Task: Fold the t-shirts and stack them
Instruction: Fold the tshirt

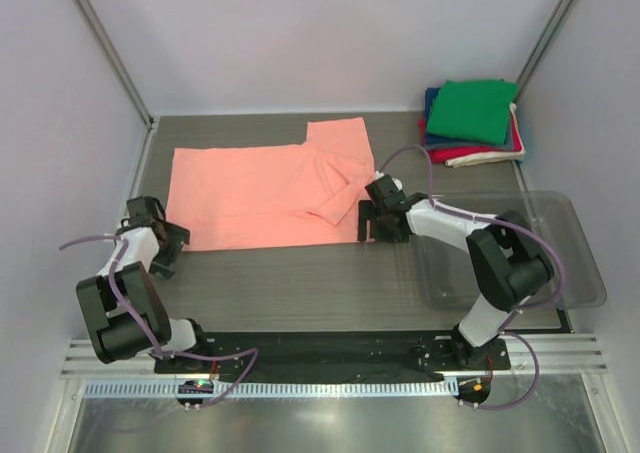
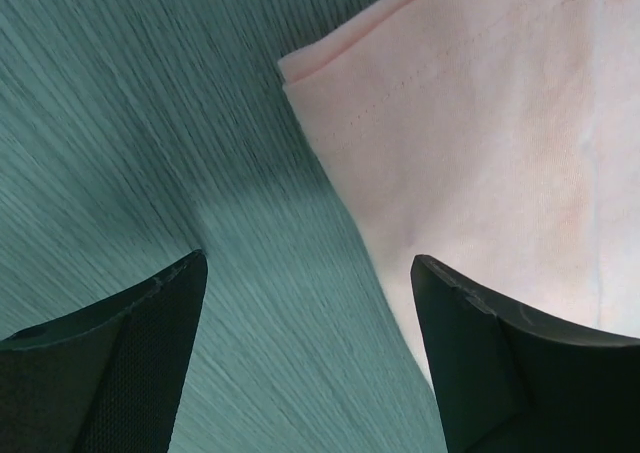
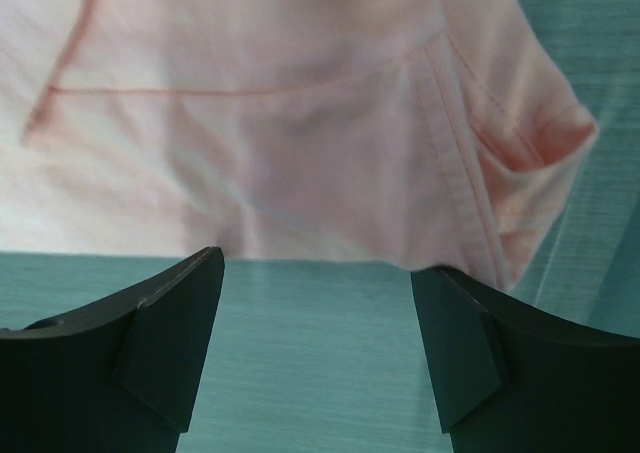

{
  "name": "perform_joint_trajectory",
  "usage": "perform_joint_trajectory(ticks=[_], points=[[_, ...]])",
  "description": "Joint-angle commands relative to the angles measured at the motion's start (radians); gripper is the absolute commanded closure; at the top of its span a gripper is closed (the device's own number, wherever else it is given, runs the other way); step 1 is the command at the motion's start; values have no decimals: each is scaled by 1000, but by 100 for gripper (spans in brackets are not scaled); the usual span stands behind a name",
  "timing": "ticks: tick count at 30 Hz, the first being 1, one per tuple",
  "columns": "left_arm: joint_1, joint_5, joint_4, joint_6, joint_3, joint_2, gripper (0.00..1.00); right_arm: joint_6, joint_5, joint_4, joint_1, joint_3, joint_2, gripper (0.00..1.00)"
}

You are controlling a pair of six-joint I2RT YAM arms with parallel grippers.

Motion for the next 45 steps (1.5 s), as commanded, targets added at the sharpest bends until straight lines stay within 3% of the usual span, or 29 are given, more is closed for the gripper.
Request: perform_joint_trajectory(ticks=[1, 7, 10, 11, 13, 14, 15, 16, 17, 18, 19, 22, 28, 36, 38, 40, 41, 42, 43, 45], points=[[1, -54, 102, -50, -40, -11, 16, 4, 55, 49, -11, 39, 54, 18], [1, -75, 172, -76, -73, -5, 17, 17, 46, 81, -11, 26, 103, 18], [1, -78, 204, -84, -76, 27, 24, 16, 43, 89, -11, 23, 123, 21], [1, -75, 224, -87, -76, 44, 31, 14, 40, 93, -11, 21, 126, 24], [3, -74, 238, -89, -70, 61, 43, 14, 37, 104, -11, 18, 130, 39], [1, -72, 253, -90, -67, 64, 63, 11, 37, 110, -11, 16, 137, 47], [3, -71, 257, -89, -61, 68, 74, 10, 33, 116, -11, 18, 140, 62], [3, -71, 260, -87, -53, 68, 82, 7, 30, 117, -11, 18, 141, 70], [6, -65, 252, -89, -47, 64, 98, 4, 27, 118, -11, 18, 144, 76], [12, -57, 241, -93, -31, 50, 100, 1, 18, 118, -11, 16, 141, 81], [17, -57, 228, -95, -25, 33, 100, 2, 11, 117, -11, 12, 137, 90], [52, -32, 151, -99, -13, -54, 100, 11, -12, 115, -11, -16, 85, 99], [182, 47, 31, -49, 1, -212, 100, 42, -33, 71, 21, -91, -64, 99], [305, 124, -163, 51, -19, -436, 100, 166, 40, -52, 191, -226, -328, 99], [320, 126, -226, 63, -19, -484, 95, 203, 55, -83, 228, -269, -418, 99], [322, 173, -242, 54, -10, -545, 89, 255, 69, -127, 272, -301, -478, 85], [322, 178, -287, 53, 7, -560, 75, 272, 70, -144, 283, -325, -545, 72], [322, 190, -302, 57, 13, -588, 63, 301, 78, -172, 306, -338, -575, 50], [322, 193, -318, 60, 18, -597, 40, 310, 81, -189, 312, -344, -607, 43], [322, 190, -338, 69, 44, -607, 27, 321, 89, -233, 320, -340, -679, 31]])
